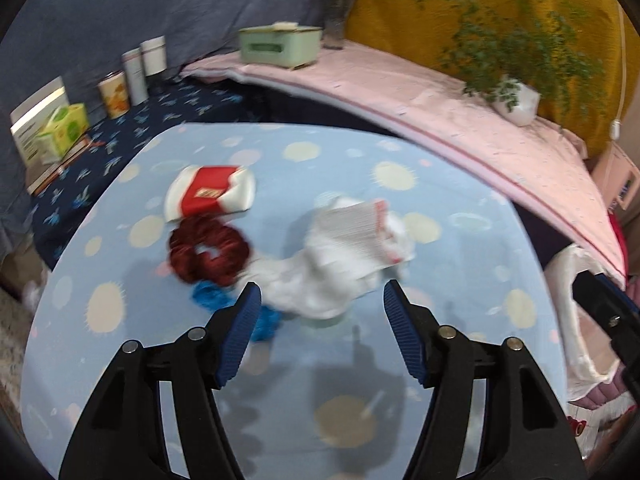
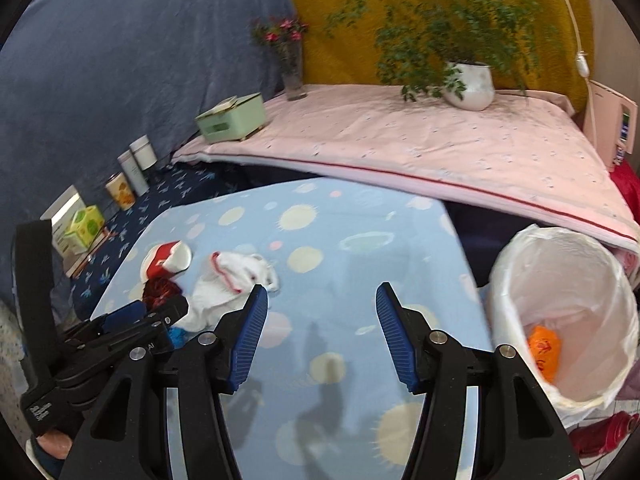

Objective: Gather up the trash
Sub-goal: 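Move both tools back over the remaining trash on the table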

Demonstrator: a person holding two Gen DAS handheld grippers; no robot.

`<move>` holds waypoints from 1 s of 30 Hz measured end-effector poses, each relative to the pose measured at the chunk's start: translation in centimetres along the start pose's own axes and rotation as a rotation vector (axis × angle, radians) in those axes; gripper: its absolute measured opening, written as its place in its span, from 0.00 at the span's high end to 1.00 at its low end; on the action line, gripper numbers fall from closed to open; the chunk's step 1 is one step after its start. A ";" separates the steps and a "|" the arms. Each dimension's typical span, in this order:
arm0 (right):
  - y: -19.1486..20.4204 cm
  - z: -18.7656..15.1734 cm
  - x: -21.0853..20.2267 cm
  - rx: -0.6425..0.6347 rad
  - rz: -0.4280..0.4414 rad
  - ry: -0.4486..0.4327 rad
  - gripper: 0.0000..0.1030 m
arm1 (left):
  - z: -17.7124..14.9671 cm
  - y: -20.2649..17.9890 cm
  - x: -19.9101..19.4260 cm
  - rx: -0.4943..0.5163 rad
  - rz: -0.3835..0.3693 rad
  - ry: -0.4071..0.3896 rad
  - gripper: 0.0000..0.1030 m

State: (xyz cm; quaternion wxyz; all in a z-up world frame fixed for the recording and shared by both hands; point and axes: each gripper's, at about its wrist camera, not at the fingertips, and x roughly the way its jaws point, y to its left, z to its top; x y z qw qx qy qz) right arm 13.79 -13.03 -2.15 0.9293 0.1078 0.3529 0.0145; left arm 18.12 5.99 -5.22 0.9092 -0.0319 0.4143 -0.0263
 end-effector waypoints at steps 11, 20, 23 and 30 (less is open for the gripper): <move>6.7 -1.5 4.6 -0.073 0.063 0.089 0.46 | -2.3 5.9 2.9 -0.067 0.025 0.081 0.35; 10.2 -1.7 8.4 -0.109 0.090 0.142 0.46 | -3.1 9.3 3.4 -0.135 0.011 0.094 0.34; 11.0 -1.8 9.7 -0.122 0.093 0.158 0.49 | -3.3 9.9 3.5 -0.142 0.008 0.096 0.34; 11.4 -2.3 12.2 -0.135 0.093 0.213 0.81 | -3.3 9.9 4.2 -0.151 -0.036 0.110 0.33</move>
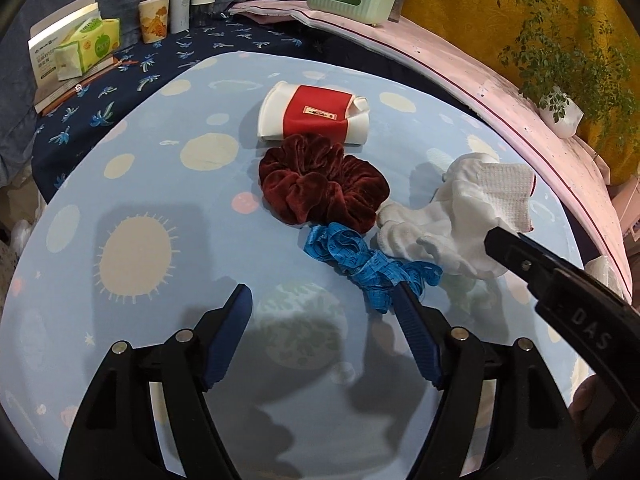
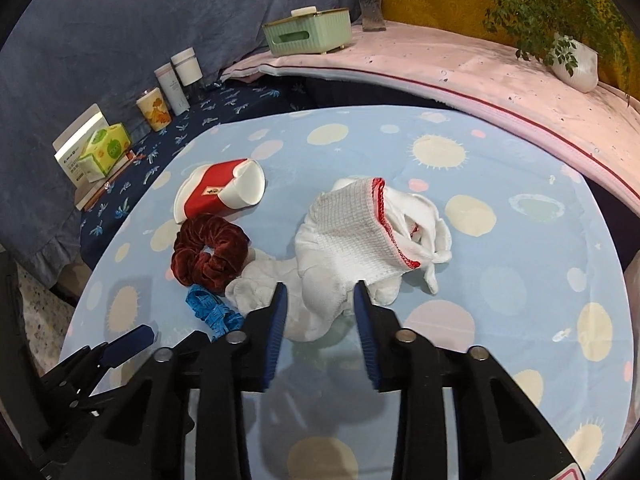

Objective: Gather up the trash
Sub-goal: 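Move both tools back over the remaining trash on the table, then grasp the blue ribbon with the left gripper while the right gripper grasps the white knit cloth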

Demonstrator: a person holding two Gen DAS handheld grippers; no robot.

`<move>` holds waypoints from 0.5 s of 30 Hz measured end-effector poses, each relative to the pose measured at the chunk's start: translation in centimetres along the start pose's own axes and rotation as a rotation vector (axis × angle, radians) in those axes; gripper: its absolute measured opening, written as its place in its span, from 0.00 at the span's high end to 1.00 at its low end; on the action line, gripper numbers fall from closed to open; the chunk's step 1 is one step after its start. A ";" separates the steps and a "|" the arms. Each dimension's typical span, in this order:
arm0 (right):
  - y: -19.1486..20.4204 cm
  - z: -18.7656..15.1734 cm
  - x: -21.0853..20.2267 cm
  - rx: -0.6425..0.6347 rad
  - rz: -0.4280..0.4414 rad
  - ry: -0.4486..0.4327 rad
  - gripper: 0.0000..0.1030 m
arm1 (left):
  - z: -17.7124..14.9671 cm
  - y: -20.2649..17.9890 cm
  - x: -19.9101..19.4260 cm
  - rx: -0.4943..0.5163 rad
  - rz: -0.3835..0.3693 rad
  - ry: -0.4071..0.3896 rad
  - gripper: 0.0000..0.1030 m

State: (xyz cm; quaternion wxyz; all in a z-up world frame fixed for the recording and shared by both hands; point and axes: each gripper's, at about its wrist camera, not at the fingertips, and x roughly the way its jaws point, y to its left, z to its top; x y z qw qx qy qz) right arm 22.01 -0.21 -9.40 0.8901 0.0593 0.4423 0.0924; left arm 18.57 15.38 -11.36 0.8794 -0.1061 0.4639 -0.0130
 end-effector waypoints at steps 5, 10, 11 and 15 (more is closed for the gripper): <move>-0.4 0.1 -0.2 0.005 0.012 -0.010 0.94 | 0.3 -0.7 0.4 0.006 -0.030 0.005 0.33; -1.0 0.9 -2.2 0.032 0.032 -0.057 0.95 | 0.7 -1.7 1.0 0.008 -0.068 0.009 0.34; -1.2 1.1 -2.6 0.037 0.037 -0.068 0.95 | 0.7 -1.9 1.3 0.009 -0.069 0.015 0.39; -1.7 1.8 -4.5 0.051 0.056 -0.104 0.95 | 0.8 -2.5 2.3 0.014 -0.075 0.033 0.55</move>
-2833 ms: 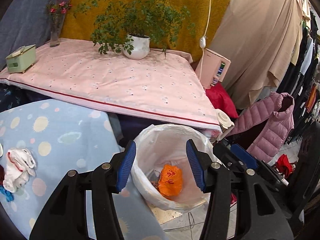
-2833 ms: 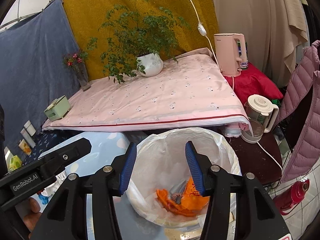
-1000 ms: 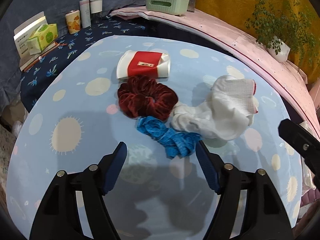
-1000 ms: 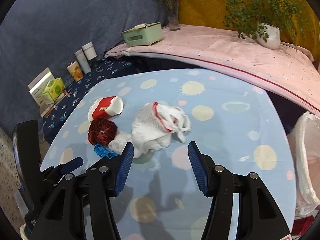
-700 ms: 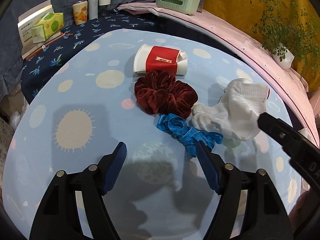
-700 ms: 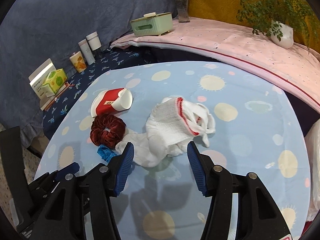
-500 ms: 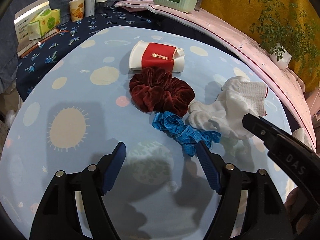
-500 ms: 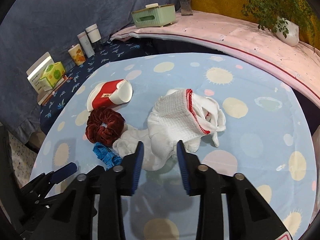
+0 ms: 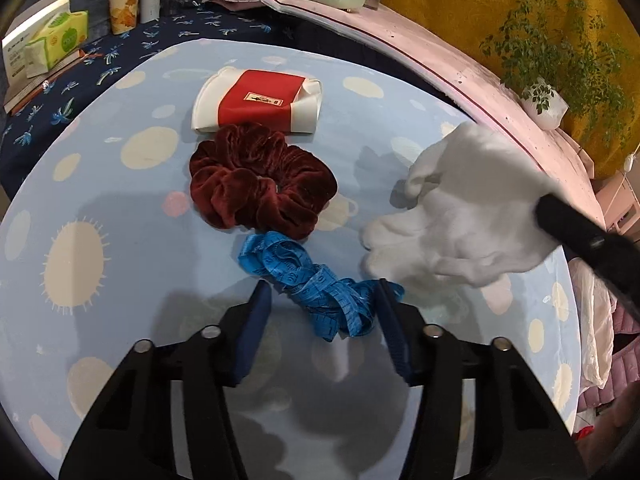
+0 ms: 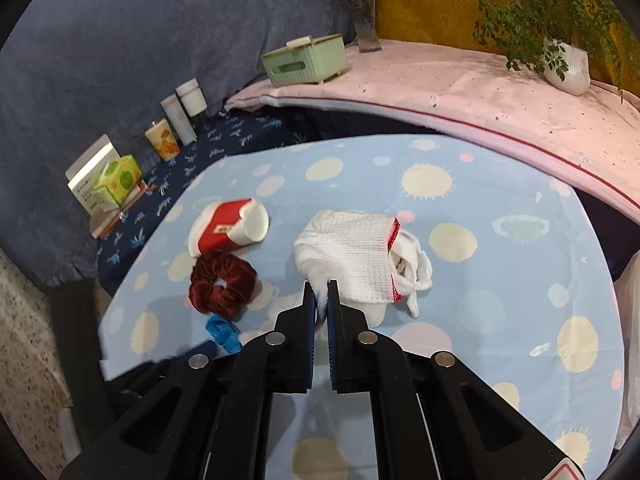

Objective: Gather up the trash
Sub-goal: 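Grasp the blue ribbon with the left gripper while the right gripper grasps the white knit cloth, then carry the blue ribbon and white cloth over the bin and open both grippers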

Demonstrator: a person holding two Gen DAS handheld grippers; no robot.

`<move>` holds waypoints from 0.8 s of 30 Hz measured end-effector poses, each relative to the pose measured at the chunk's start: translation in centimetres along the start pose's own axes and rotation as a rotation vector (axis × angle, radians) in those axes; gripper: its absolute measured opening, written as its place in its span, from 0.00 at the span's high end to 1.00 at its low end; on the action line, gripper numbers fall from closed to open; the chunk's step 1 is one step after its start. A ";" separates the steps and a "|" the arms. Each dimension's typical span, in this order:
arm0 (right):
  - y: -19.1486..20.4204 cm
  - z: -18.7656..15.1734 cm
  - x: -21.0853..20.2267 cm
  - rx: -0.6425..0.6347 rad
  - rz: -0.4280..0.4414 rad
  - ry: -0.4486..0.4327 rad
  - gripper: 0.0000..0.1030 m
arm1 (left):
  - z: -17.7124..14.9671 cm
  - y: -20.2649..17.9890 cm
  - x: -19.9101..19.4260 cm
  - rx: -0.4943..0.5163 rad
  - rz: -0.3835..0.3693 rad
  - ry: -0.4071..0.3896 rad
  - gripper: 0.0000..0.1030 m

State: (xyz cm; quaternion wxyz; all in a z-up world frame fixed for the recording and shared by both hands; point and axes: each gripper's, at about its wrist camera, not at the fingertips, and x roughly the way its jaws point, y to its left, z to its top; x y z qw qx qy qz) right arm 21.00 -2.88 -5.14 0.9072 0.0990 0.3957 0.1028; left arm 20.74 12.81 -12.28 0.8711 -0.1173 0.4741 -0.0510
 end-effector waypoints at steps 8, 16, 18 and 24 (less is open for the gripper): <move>-0.8 1.2 -3.8 0.014 0.008 -0.084 0.95 | 0.4 -0.7 -0.9 0.016 -0.015 -0.002 0.75; -3.3 2.0 -7.9 0.047 -0.021 -0.168 0.95 | 1.0 -3.6 -4.6 0.066 -0.044 -0.064 0.77; -4.1 2.0 -9.0 0.058 -0.032 -0.186 0.95 | 1.2 -4.8 -5.6 0.085 -0.058 -0.081 0.77; -7.2 1.6 -12.6 0.089 -0.078 -0.241 0.95 | 1.3 -9.9 -8.2 0.169 -0.114 -0.129 0.77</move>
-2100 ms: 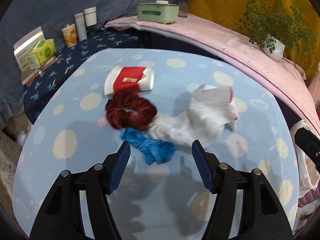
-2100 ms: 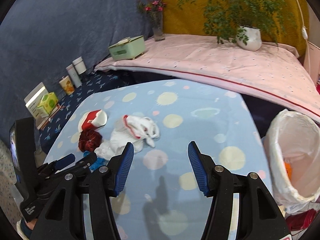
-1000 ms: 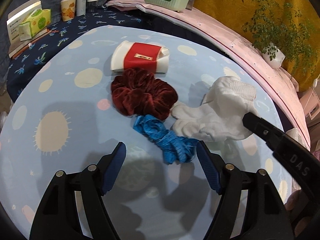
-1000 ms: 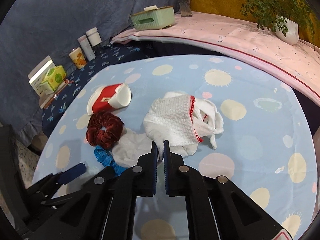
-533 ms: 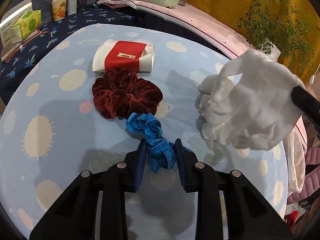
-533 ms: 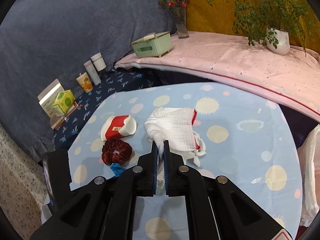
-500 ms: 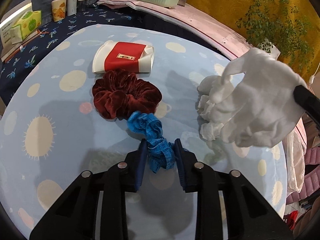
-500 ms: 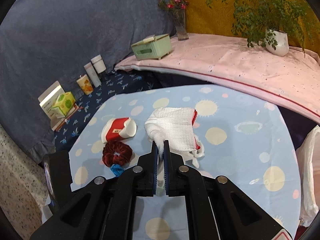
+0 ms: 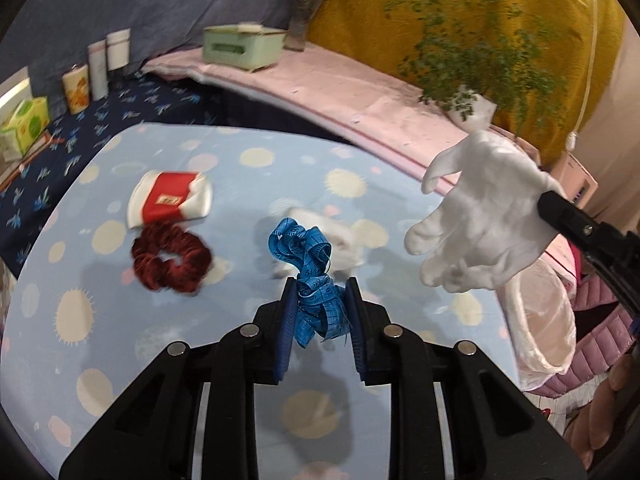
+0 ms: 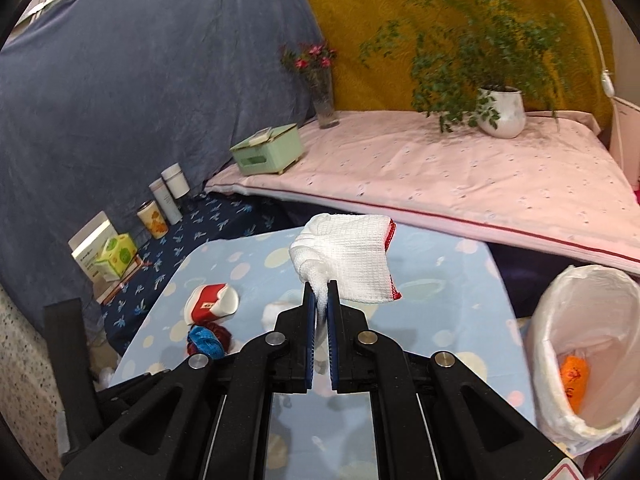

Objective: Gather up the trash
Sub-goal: 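Carry the blue ribbon and white cloth over the bin and open both grippers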

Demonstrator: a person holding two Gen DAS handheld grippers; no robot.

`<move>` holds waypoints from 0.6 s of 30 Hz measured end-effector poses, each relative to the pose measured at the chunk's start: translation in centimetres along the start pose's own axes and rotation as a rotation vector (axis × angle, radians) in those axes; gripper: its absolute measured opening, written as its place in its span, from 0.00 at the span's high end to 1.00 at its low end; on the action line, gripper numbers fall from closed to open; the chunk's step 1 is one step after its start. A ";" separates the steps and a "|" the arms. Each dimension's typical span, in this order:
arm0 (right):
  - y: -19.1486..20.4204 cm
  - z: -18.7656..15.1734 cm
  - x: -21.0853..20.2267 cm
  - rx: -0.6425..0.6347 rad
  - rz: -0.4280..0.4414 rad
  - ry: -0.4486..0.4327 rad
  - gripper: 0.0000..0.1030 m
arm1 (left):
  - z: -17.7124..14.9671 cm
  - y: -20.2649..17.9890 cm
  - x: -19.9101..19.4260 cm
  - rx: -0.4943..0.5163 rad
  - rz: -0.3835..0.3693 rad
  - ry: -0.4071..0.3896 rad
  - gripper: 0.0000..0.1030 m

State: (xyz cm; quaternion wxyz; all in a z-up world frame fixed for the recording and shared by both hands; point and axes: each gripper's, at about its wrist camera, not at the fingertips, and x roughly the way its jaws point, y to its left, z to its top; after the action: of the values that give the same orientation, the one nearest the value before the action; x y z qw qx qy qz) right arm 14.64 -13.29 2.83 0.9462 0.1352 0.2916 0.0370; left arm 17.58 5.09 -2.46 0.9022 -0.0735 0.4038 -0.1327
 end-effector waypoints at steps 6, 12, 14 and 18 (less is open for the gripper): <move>-4.5 0.6 -3.2 0.053 -0.054 -0.050 0.95 | 0.6 -6.2 -1.0 0.091 -0.067 -0.031 0.77; -9.7 0.3 -6.0 0.124 -0.116 -0.083 0.95 | 0.7 -12.2 -1.4 0.165 -0.140 -0.043 0.77; -11.5 0.0 -6.8 0.149 -0.140 -0.089 0.95 | 0.6 -14.6 -1.4 0.197 -0.171 -0.044 0.77; -14.7 -0.7 -8.3 0.192 -0.185 -0.100 0.95 | 0.1 -18.7 -0.9 0.255 -0.226 -0.030 0.77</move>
State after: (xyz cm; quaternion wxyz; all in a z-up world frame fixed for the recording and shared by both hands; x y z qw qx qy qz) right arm 7.29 -28.49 2.70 0.9417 0.1992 0.2573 -0.0851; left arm 13.67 -12.49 2.76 0.8894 -0.0052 0.3593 -0.2824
